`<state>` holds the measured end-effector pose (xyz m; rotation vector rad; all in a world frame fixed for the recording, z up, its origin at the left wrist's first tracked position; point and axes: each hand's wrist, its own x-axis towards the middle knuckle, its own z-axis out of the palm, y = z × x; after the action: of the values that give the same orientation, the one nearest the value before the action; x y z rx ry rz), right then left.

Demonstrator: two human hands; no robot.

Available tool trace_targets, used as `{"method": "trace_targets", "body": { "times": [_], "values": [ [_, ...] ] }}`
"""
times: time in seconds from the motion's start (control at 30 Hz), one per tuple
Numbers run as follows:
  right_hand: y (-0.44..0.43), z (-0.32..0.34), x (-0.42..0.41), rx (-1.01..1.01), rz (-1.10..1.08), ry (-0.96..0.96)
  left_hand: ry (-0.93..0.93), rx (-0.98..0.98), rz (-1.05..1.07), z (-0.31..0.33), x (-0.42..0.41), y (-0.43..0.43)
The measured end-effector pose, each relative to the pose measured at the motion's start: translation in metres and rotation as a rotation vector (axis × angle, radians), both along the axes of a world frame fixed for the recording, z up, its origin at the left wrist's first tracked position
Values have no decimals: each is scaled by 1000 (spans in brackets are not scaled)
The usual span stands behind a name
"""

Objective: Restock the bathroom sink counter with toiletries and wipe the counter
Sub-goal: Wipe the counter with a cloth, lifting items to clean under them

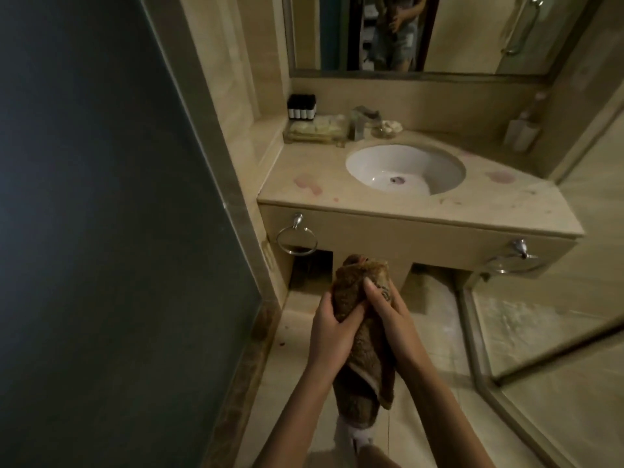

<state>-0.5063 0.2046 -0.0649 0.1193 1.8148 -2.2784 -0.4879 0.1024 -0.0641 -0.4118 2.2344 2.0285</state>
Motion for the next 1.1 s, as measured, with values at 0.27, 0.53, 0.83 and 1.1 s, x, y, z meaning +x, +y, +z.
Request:
{"method": "trace_targets", "body": {
  "times": [0.27,0.53,0.83,1.1],
  "values": [
    [40,13,-144,-89,-143,-10,59,-14,-38,14,-137,38],
    [12,-31,-222,77,-57,-38,15,36,40,-19,-214,14],
    [-27,-84,-326,441,-89,54,-50,-338,-170,-77,-314,-45],
    [-16,-120,-438,1425,41,570,-260,-881,-334,-140,-406,-126]
  ]
}}
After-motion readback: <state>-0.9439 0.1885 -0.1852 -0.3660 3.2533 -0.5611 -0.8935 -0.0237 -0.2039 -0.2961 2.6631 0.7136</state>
